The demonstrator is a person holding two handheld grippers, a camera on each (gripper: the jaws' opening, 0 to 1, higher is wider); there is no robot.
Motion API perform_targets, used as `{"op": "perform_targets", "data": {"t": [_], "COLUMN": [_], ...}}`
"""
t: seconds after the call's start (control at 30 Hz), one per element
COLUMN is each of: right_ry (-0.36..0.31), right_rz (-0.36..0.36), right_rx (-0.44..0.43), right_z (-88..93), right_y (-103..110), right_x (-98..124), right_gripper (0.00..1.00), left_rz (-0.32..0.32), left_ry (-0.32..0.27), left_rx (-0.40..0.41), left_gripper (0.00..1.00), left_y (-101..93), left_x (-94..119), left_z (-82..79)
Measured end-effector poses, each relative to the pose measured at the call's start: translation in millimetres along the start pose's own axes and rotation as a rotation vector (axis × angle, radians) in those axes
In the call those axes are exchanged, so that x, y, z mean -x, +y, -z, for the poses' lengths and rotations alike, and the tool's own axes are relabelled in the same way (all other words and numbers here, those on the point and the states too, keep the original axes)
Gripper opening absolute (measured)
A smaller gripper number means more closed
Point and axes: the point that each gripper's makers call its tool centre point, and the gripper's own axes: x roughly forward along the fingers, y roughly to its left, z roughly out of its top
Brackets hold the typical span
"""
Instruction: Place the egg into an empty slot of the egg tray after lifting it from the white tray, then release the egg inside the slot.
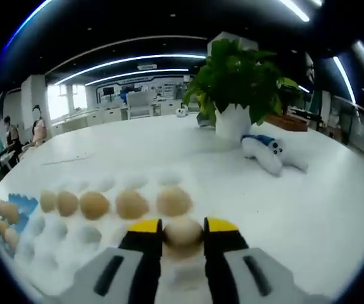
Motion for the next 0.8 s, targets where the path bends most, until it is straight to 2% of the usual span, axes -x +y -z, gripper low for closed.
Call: {"op": "perform_targets", "data": {"t": [0.1, 0.2, 0.23, 0.3, 0.33, 0.37, 0.53, 0.57, 0.6, 0.8], "right_ry": [-0.034, -0.037, -0.044, -0.053, -0.061, -0.058, -0.062, -0.062, -0.058, -0.039], "right_rz": [-0.02, -0.047, -0.084, -0.11, -0.15, -0.159, -0.329, -0.338, -0.396, -0.55], "right_rx": [-0.014, -0.013, -0.031, -0.028, -0.016, -0.017, 0.0, -0.003, -0.018, 0.001], "right_z": [-12.7, -17.9, -22.4, -27.1, -29.9, -30.0, -33.2, -33.4, -33.6, -29.6], "right_y": [6.2, 13.5, 23.3, 33.6, 45.7, 51.5, 112.1, 116.1, 134.3, 186.4], "right_x": [8.1, 11.1, 13.8, 17.4, 19.5, 20.8, 32.0, 32.8, 36.5, 44.7], "right_gripper": [0.25, 0.25, 0.25, 0.25, 0.25, 0.25, 0.25, 0.25, 0.25, 0.25], "left_rz": [0.001, 0.005, 0.003, 0.003, 0.003, 0.003, 0.0, -0.001, -0.001, 0.0], "left_ry": [-0.002, 0.003, 0.009, 0.012, 0.01, 0.01, 0.018, 0.019, 0.018, 0.02], "left_rx": [0.002, 0.0, -0.004, -0.007, -0.006, -0.004, -0.003, -0.003, 0.002, 0.0], "left_gripper": [0.88, 0.88, 0.89, 0.89, 0.89, 0.89, 0.9, 0.91, 0.91, 0.9], "left_y": [-0.6, -1.9, -2.0, -2.2, -2.4, -2.4, -2.8, -2.6, -2.5, -2.6], "left_x": [-0.7, -2.3, -2.9, -2.8, -2.6, -2.5, -2.9, -2.9, -2.9, -2.7], "left_z": [-0.6, 0.3, 1.1, 1.3, 1.1, 1.1, 3.1, 3.1, 3.0, 3.1]}}
